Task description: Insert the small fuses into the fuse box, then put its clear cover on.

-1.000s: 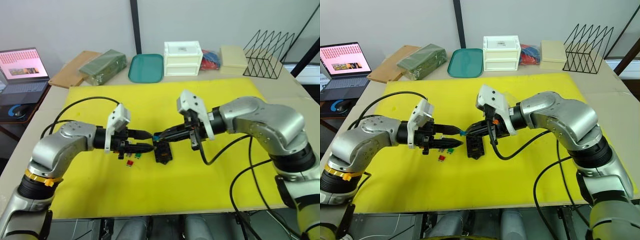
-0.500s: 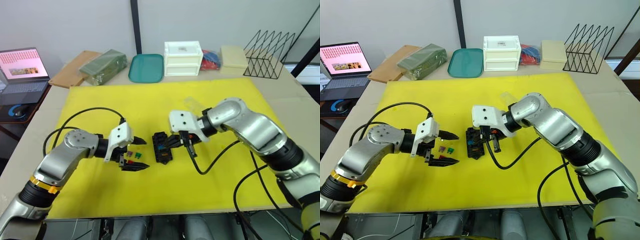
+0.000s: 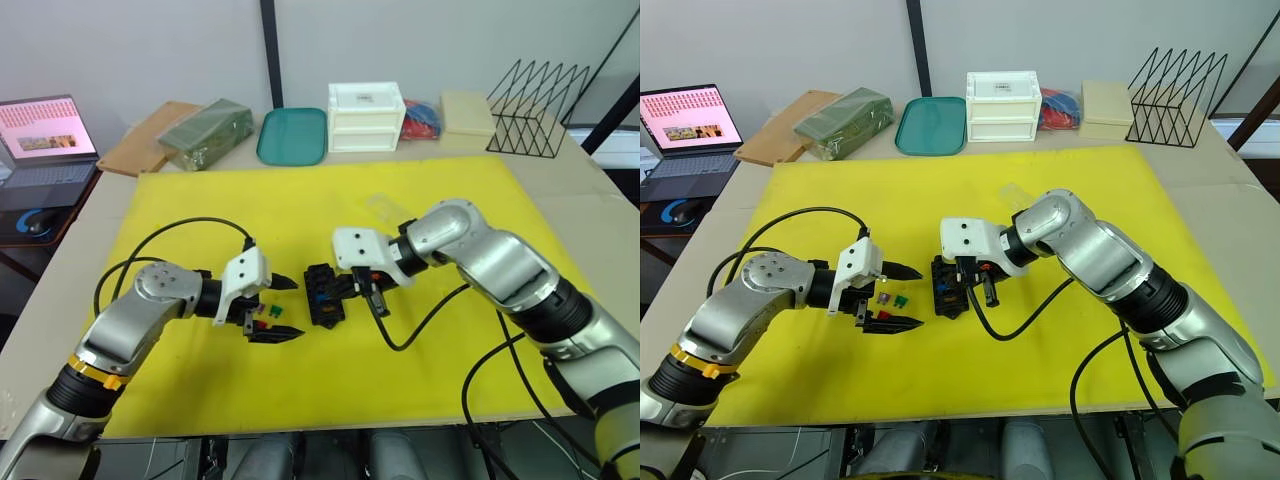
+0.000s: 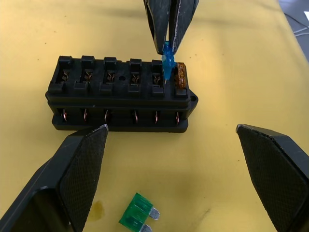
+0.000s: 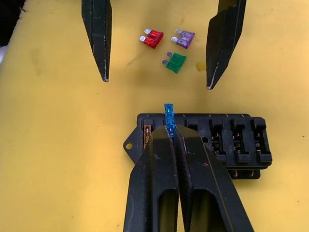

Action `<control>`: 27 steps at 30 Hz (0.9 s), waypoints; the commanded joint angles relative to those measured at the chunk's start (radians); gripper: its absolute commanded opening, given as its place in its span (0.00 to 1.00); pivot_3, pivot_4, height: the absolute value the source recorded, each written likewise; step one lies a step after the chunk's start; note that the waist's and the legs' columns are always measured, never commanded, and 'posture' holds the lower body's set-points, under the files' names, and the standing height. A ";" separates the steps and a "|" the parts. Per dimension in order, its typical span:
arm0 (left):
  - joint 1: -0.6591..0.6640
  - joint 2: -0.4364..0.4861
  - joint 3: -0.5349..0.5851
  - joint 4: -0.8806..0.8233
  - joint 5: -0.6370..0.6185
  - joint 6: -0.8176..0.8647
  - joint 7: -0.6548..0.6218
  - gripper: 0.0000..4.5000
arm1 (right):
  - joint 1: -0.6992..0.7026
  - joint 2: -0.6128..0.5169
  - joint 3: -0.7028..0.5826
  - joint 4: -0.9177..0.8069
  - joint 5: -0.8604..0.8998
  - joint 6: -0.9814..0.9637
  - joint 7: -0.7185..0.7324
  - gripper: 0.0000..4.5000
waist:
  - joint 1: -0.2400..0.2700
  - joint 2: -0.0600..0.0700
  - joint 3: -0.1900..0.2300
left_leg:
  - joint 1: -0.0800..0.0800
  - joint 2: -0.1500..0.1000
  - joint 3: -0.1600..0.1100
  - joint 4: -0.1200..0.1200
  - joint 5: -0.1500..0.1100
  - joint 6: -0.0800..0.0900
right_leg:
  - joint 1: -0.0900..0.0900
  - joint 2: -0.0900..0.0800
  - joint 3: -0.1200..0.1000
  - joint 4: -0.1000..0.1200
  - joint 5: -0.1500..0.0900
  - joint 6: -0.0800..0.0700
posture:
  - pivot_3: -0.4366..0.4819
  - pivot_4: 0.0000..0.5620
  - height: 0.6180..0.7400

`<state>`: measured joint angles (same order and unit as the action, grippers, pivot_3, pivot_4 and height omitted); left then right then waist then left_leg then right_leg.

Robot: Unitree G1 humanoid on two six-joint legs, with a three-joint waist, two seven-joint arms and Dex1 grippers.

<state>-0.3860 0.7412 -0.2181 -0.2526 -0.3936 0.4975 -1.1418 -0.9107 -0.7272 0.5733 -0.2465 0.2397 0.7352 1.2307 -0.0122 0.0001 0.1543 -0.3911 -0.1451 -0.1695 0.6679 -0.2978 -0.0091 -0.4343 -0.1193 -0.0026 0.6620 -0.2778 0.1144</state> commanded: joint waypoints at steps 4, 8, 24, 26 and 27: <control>0.005 -0.001 0.013 -0.018 0.005 -0.007 0.003 0.99 | 0.005 0.004 -0.018 -0.003 -0.022 -0.011 0.013 0.00 | 0.000 0.000 0.000 | 0.000 0.000 0.000 0.000 0.000 0.000 | 0.000 0.000 0.000 0.000 0.000 0.000 | 0.48 0.27 1.00; 0.005 -0.001 0.014 -0.016 0.009 -0.010 0.004 0.99 | 0.010 0.006 -0.015 0.008 -0.039 -0.016 0.019 0.00 | 0.000 0.000 0.000 | 0.000 0.000 0.000 0.000 0.000 0.000 | 0.000 0.000 0.000 0.000 0.000 0.000 | 0.48 0.27 1.00; 0.002 -0.008 0.016 -0.010 0.019 -0.021 0.010 0.99 | 0.034 0.029 -0.008 0.041 -0.091 -0.038 0.024 0.00 | 0.000 0.000 0.000 | 0.000 0.000 0.000 0.000 0.000 0.000 | 0.000 0.000 0.000 0.000 0.000 0.000 | 0.48 0.27 1.00; 0.001 -0.008 0.016 -0.009 0.020 -0.023 0.012 0.99 | 0.036 0.031 -0.006 0.039 -0.094 -0.037 0.026 0.00 | 0.000 0.000 0.000 | 0.000 0.000 0.000 0.000 0.000 0.000 | 0.000 0.000 0.000 0.000 0.000 0.000 | 0.48 0.27 1.00; 0.002 -0.008 0.017 -0.010 0.020 -0.023 0.013 0.99 | 0.037 0.031 -0.005 0.037 -0.095 -0.035 0.027 0.00 | 0.000 0.000 0.000 | 0.000 0.000 0.000 0.000 0.000 0.000 | 0.000 0.000 0.000 0.000 0.000 0.000 | 0.48 0.27 1.00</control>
<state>-0.3852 0.7348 -0.2181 -0.2518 -0.3782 0.4904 -1.1302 -0.8754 -0.7036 0.5733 -0.2006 0.1565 0.7058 1.2549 -0.0126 0.0001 0.1543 -0.3911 -0.1451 -0.1696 0.6678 -0.2978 -0.0091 -0.4343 -0.1192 -0.0026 0.6620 -0.2778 0.1145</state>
